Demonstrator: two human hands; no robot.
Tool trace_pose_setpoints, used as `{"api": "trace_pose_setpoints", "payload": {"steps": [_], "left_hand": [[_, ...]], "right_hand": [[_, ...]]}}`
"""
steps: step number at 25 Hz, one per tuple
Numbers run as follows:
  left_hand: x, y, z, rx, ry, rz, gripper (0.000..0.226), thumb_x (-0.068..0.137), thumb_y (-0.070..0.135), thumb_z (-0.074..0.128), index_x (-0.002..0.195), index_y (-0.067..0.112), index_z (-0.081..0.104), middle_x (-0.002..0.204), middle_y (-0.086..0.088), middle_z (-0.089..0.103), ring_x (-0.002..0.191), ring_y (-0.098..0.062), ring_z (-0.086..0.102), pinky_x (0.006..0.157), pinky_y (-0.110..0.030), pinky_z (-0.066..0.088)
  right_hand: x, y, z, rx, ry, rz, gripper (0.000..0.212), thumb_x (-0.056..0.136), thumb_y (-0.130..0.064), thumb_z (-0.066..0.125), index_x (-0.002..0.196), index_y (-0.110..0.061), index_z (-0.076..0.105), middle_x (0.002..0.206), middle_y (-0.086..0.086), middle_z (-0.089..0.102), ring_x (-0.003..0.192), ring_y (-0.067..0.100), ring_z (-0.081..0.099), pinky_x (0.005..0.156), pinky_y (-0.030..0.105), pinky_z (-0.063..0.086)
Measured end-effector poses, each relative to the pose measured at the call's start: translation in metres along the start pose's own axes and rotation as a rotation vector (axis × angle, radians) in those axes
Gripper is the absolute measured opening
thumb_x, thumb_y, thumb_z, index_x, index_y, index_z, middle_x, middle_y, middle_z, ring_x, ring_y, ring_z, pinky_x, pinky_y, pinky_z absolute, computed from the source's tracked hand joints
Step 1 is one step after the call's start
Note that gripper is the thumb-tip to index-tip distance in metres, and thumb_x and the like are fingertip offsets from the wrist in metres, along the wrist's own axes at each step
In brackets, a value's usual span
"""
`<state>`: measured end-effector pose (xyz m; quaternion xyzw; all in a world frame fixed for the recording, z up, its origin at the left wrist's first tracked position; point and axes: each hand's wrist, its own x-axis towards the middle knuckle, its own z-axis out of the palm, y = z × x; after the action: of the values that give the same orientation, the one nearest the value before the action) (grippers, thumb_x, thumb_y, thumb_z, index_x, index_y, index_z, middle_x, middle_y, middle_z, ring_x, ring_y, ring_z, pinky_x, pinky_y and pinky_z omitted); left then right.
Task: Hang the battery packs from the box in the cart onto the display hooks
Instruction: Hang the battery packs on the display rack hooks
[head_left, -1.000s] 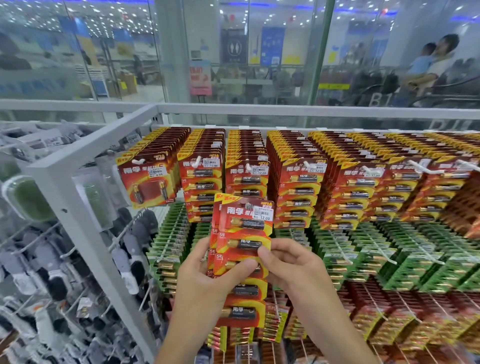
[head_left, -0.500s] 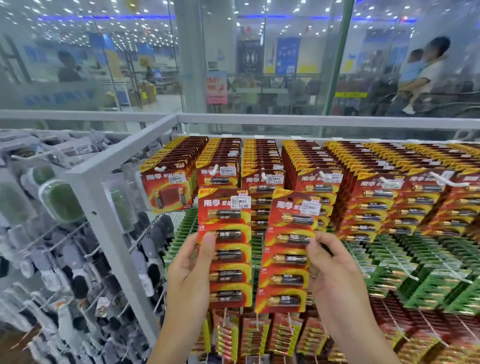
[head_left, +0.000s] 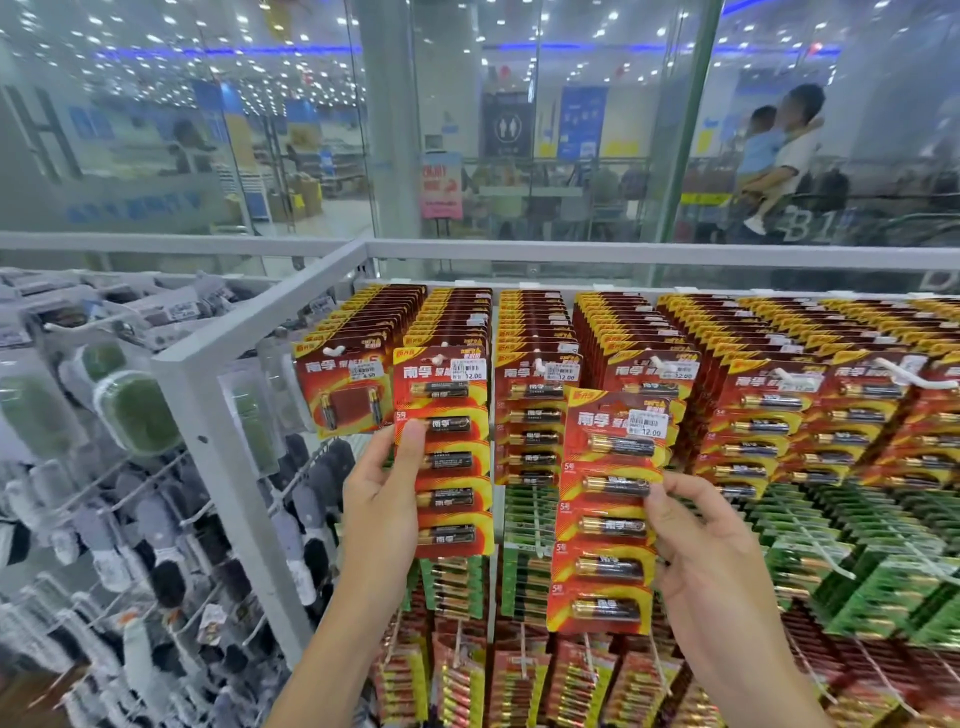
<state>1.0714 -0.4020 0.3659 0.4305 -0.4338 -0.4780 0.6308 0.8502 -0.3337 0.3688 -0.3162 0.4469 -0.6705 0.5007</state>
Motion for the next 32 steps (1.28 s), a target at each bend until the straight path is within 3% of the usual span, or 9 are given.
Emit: {"api": "trace_pose_setpoints", "payload": {"steps": [3, 8, 12, 15, 18, 21, 24, 28, 32], "left_hand": [[0.008, -0.005, 0.001, -0.008, -0.008, -0.026, 0.029, 0.101, 0.047, 0.055, 0.114, 0.027, 0.073, 0.102, -0.006, 0.080, 0.086, -0.032, 0.078, 0.074, -0.046, 0.063], [0.034, -0.011, 0.008, 0.043, -0.005, -0.028, 0.034, 0.103, 0.047, 0.056, 0.123, 0.023, 0.069, 0.106, -0.006, 0.080, 0.090, -0.030, 0.078, 0.077, -0.049, 0.064], [0.046, -0.022, 0.006, 0.051, 0.032, -0.016, 0.030, 0.100, 0.050, 0.061, 0.114, 0.027, 0.074, 0.106, 0.000, 0.080, 0.097, -0.026, 0.078, 0.087, -0.052, 0.061], [0.049, -0.027, 0.002, 0.120, 0.068, 0.018, 0.020, 0.097, 0.054, 0.063, 0.100, 0.038, 0.072, 0.096, 0.024, 0.077, 0.095, 0.005, 0.071, 0.094, -0.033, 0.053], [0.048, -0.027, 0.004, 0.153, 0.069, 0.038, 0.018, 0.098, 0.050, 0.061, 0.103, 0.036, 0.069, 0.092, 0.031, 0.074, 0.096, 0.010, 0.067, 0.087, -0.017, 0.050], [0.045, -0.028, 0.005, 0.138, 0.060, 0.051, 0.016, 0.102, 0.043, 0.057, 0.110, 0.032, 0.066, 0.088, 0.033, 0.072, 0.085, 0.021, 0.064, 0.072, -0.002, 0.047], [0.047, -0.034, 0.001, 0.166, 0.051, 0.066, 0.035, 0.101, 0.049, 0.057, 0.127, 0.027, 0.065, 0.113, 0.029, 0.065, 0.102, 0.018, 0.057, 0.096, -0.017, 0.043], [0.052, -0.038, -0.005, 0.179, 0.090, 0.066, 0.012, 0.105, 0.040, 0.053, 0.109, 0.040, 0.065, 0.102, 0.034, 0.066, 0.098, 0.020, 0.058, 0.090, -0.014, 0.041], [0.052, -0.039, -0.006, 0.189, 0.113, 0.102, 0.014, 0.104, 0.040, 0.058, 0.110, 0.036, 0.069, 0.110, 0.008, 0.074, 0.110, -0.022, 0.066, 0.102, -0.039, 0.052]], "right_hand": [[0.002, 0.002, -0.003, -0.032, 0.014, 0.005, 0.019, 0.079, -0.039, 0.074, 0.095, -0.029, 0.075, 0.118, 0.004, 0.075, 0.116, 0.030, 0.066, 0.109, 0.062, 0.042], [0.004, -0.005, -0.009, -0.055, 0.048, -0.060, 0.018, 0.085, -0.039, 0.071, 0.097, -0.026, 0.073, 0.109, 0.018, 0.072, 0.087, 0.033, 0.052, 0.083, 0.055, 0.042], [0.017, -0.020, -0.019, -0.085, 0.082, -0.145, 0.009, 0.099, -0.023, 0.062, 0.102, -0.017, 0.068, 0.079, -0.006, 0.073, 0.069, 0.011, 0.066, 0.066, 0.028, 0.053], [0.027, -0.030, -0.022, -0.102, 0.095, -0.171, 0.012, 0.101, -0.020, 0.061, 0.108, -0.011, 0.065, 0.078, -0.008, 0.074, 0.065, 0.005, 0.069, 0.056, 0.023, 0.055], [0.033, -0.031, -0.024, -0.135, 0.104, -0.177, 0.009, 0.102, -0.016, 0.060, 0.107, -0.008, 0.063, 0.062, -0.017, 0.066, 0.053, -0.003, 0.061, 0.048, 0.015, 0.049], [0.036, -0.029, -0.025, -0.144, 0.117, -0.173, 0.009, 0.101, -0.018, 0.062, 0.106, -0.011, 0.066, 0.075, -0.010, 0.074, 0.063, 0.001, 0.068, 0.052, 0.017, 0.053], [0.038, -0.025, -0.026, -0.157, 0.160, -0.181, 0.007, 0.099, -0.021, 0.065, 0.104, -0.016, 0.068, 0.087, -0.007, 0.077, 0.071, 0.001, 0.071, 0.059, 0.019, 0.055], [0.059, -0.019, -0.023, -0.203, 0.196, -0.176, 0.013, 0.098, -0.028, 0.069, 0.108, -0.021, 0.072, 0.107, 0.000, 0.077, 0.104, 0.018, 0.072, 0.099, 0.048, 0.055], [0.084, -0.010, -0.024, -0.207, 0.204, -0.186, 0.009, 0.098, -0.028, 0.069, 0.107, -0.025, 0.071, 0.111, 0.000, 0.076, 0.110, 0.021, 0.070, 0.106, 0.053, 0.051]]}}
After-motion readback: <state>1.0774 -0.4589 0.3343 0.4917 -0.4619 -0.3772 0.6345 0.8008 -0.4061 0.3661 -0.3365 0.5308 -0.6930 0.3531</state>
